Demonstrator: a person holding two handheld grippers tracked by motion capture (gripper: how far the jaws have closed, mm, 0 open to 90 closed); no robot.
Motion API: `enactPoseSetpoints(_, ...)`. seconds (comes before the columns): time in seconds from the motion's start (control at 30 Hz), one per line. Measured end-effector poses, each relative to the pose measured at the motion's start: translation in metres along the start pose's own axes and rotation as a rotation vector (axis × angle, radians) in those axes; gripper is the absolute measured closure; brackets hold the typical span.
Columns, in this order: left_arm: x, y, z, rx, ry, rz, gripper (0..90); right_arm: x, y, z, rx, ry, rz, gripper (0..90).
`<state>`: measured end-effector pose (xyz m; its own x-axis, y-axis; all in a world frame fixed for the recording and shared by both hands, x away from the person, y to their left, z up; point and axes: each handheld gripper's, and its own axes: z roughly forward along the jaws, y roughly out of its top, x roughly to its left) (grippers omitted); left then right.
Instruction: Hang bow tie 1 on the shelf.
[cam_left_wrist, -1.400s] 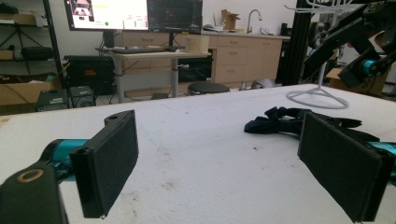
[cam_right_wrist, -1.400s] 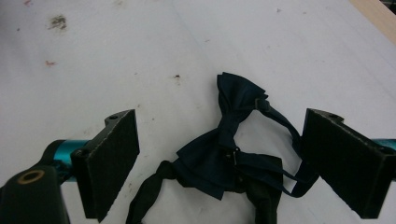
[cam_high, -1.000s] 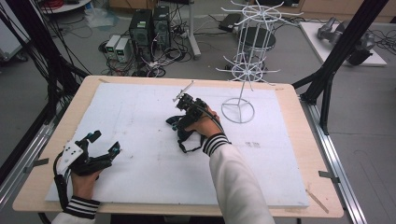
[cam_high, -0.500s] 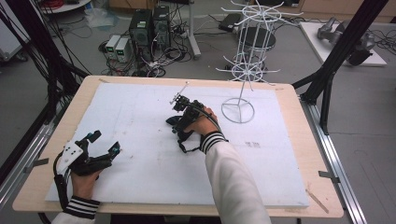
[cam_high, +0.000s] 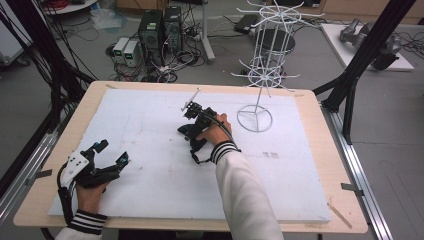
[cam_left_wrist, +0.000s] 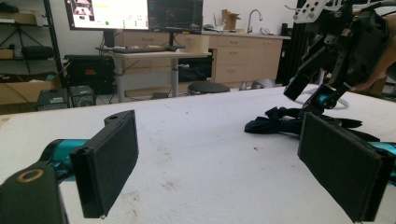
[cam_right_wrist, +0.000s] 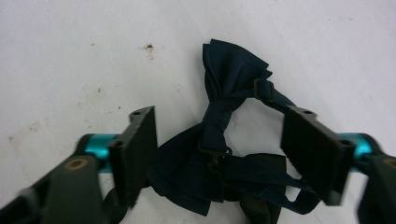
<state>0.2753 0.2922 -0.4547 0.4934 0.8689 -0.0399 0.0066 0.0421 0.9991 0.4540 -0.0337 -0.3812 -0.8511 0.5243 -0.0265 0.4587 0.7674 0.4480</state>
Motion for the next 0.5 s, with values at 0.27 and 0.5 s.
enactPoseSetpoints(0.27, 0.000, 0.000, 0.000, 0.001, 0.000, 0.001, 12.8, 0.002, 0.003, 0.008, 0.017, 0.008, 0.014, 40.6)
enactPoseSetpoints(0.5, 0.000, 0.000, 0.000, 0.001, -0.001, 0.000, 12.8, 0.001, 0.003, 0.016, 0.045, 0.005, 0.023, 45.1)
